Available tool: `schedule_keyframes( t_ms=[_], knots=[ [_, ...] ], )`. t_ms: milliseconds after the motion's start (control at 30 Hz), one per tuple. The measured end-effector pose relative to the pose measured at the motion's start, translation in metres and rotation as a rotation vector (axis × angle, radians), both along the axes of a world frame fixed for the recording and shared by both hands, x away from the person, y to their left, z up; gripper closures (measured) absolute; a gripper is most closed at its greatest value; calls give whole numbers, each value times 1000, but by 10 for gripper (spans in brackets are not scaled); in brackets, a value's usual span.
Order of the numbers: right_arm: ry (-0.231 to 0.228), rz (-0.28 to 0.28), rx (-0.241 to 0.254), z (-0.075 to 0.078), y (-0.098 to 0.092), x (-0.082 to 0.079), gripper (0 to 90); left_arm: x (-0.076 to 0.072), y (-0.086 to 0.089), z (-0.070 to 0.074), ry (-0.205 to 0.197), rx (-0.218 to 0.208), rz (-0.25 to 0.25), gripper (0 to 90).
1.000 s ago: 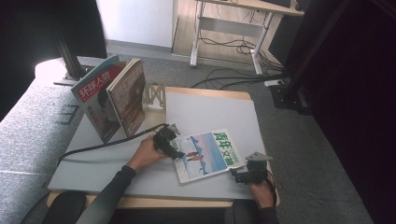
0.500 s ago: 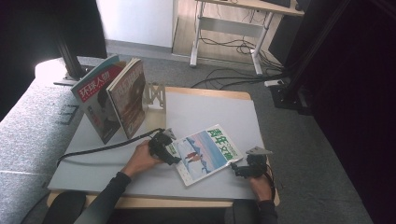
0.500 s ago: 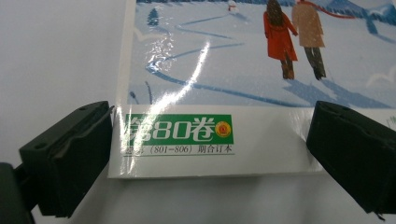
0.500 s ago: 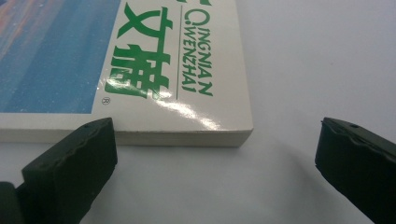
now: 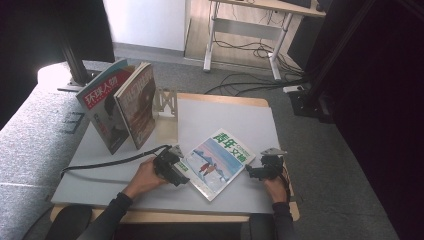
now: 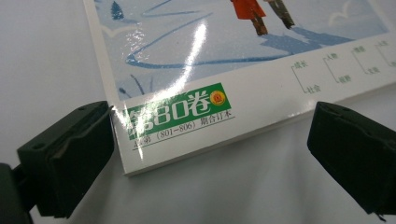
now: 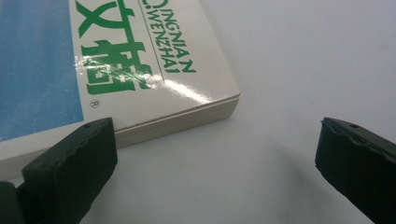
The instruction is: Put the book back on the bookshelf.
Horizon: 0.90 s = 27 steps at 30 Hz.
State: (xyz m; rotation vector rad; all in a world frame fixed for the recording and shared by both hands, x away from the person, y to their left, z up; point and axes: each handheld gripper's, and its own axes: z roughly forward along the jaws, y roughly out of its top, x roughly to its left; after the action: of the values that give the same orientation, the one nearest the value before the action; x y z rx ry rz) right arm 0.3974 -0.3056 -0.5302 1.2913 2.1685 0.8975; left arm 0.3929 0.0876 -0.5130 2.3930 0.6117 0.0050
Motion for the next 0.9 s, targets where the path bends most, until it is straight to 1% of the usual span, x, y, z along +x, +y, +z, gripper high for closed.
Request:
schedule_keyframes(
  t_ms=[67, 233, 267, 300, 433, 567, 733, 900],
  knots=[
    [1, -5, 2, 0, 1, 5, 0, -3, 2, 0, 6, -13, -2, 13],
    [9, -17, 4, 0, 3, 17, 0, -13, 3, 0, 14, -12, -18, 14],
    [9, -17, 4, 0, 3, 17, 0, -13, 3, 0, 14, -12, -18, 14],
    [10, -23, 7, 0, 5, 22, 0, -17, 3, 0, 16, -14, -24, 12],
    [12, -34, 9, 0, 7, 29, 0, -25, 3, -1, 23, -27, -30, 0],
    [7, -44, 10, 0, 10, 35, 0, -31, 3, -1, 30, -49, -39, 0],
    [13, -48, 10, 0, 13, 43, 0, -38, 3, 0, 46, -95, -56, 0],
    [12, -62, 12, 0, 16, 50, 0, -43, 3, -1, 53, -117, -68, 3]
  ],
)
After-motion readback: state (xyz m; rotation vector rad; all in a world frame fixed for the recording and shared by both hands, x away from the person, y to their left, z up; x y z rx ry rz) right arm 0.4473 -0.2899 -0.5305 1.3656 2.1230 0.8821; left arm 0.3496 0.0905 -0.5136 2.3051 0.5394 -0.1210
